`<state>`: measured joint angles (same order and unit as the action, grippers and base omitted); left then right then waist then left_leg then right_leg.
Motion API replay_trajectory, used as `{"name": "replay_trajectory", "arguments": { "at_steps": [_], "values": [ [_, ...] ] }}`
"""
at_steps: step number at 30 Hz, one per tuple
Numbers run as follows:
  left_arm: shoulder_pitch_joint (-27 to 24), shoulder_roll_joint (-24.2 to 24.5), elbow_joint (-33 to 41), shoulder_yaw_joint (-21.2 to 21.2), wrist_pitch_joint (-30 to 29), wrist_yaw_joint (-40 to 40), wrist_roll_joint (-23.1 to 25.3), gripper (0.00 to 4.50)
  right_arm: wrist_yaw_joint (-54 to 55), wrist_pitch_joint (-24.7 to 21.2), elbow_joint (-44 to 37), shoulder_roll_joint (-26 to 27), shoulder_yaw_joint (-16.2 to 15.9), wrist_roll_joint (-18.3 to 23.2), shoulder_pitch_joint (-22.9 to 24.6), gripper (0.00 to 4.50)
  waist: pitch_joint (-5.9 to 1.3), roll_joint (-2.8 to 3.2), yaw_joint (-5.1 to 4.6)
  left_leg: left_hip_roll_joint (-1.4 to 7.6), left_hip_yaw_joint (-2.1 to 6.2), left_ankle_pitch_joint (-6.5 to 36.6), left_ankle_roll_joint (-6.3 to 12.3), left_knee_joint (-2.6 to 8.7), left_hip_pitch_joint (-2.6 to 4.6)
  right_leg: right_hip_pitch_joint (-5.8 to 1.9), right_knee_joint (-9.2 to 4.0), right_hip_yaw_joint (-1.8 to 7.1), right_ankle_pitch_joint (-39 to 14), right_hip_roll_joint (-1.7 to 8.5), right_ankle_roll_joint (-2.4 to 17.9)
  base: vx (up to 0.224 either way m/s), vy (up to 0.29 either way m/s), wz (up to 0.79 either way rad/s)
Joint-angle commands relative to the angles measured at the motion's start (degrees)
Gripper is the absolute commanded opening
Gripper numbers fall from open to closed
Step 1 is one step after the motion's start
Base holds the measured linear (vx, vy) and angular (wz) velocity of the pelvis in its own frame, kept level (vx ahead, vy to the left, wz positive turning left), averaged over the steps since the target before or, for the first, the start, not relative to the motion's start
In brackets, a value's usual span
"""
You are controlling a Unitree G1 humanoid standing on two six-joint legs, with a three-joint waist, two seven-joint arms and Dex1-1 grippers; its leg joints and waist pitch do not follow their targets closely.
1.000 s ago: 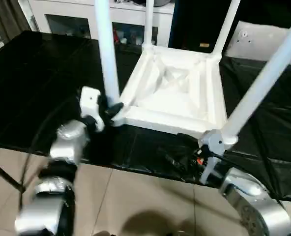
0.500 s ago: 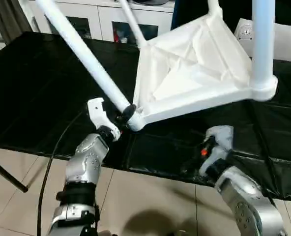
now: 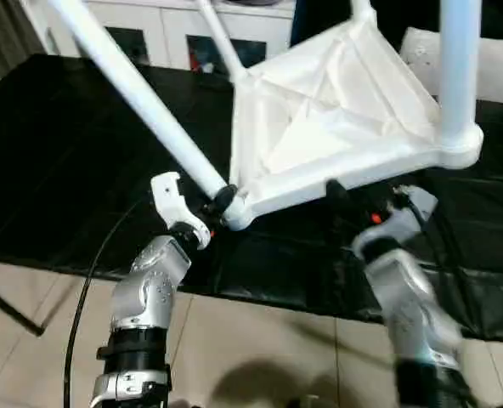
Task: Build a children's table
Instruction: Flip table
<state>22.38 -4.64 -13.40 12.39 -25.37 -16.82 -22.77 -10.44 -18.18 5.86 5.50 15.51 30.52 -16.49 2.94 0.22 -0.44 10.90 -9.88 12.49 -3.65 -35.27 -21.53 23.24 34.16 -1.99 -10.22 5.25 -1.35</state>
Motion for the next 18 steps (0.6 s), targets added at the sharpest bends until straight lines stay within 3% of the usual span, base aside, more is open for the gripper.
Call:
{"name": "replay_trajectory", "arguments": {
  "at_steps": [1,3,9,14,18],
  "values": [
    [-0.79,-1.69,0.95,-1.43,-2.52,-1.05,-3.60,2.06,-0.33,1.97,2.28,0.40,0.26,1.56,-3.59,4.50,-3.72,-0.40,0.39,1.33,-0.01,3.93,3.62,4.55,0.29,-2.94,-3.02,1.42,-4.63,1.81,13.30,0.000,0.000,0.00],
    [-0.95,-1.77,1.23,-1.60,-2.84,-0.95,-3.60,2.06,-0.77,3.13,4.80,0.72,0.72,1.88,-5.64,4.50,-3.80,-0.63,0.14,1.24,-0.07,3.04,3.88,4.43,0.21,-3.02,-2.93,1.39,-3.47,1.77,13.60,0.000,0.000,0.00],
    [-1.28,-1.73,2.09,-1.96,-4.00,-1.20,-3.36,2.06,-3.62,6.74,12.43,0.87,2.07,2.09,-11.63,4.50,-3.95,-0.54,-0.18,1.29,-0.16,2.27,5.32,4.21,0.27,-3.08,-2.65,1.28,-1.79,1.78,15.44,0.000,0.000,0.00],
    [-1.29,-1.48,2.28,-2.04,-4.02,-1.11,-2.82,2.06,-5.42,7.27,13.77,0.36,0.61,1.37,-12.61,4.50,-4.10,-0.55,0.31,1.39,-0.24,-0.09,6.81,3.96,0.45,-3.09,-2.33,1.25,0.68,1.78,16.09,0.000,0.000,0.00],
    [-1.58,-1.11,2.84,-2.52,-4.72,-1.80,-2.83,2.06,-7.89,7.60,14.32,0.64,0.17,1.94,-13.73,4.50,-4.03,-0.50,0.94,1.55,-0.33,0.61,6.92,4.02,0.68,-2.90,-2.41,1.22,-0.84,1.83,16.13,0.000,0.000,0.00]
  ]
}}
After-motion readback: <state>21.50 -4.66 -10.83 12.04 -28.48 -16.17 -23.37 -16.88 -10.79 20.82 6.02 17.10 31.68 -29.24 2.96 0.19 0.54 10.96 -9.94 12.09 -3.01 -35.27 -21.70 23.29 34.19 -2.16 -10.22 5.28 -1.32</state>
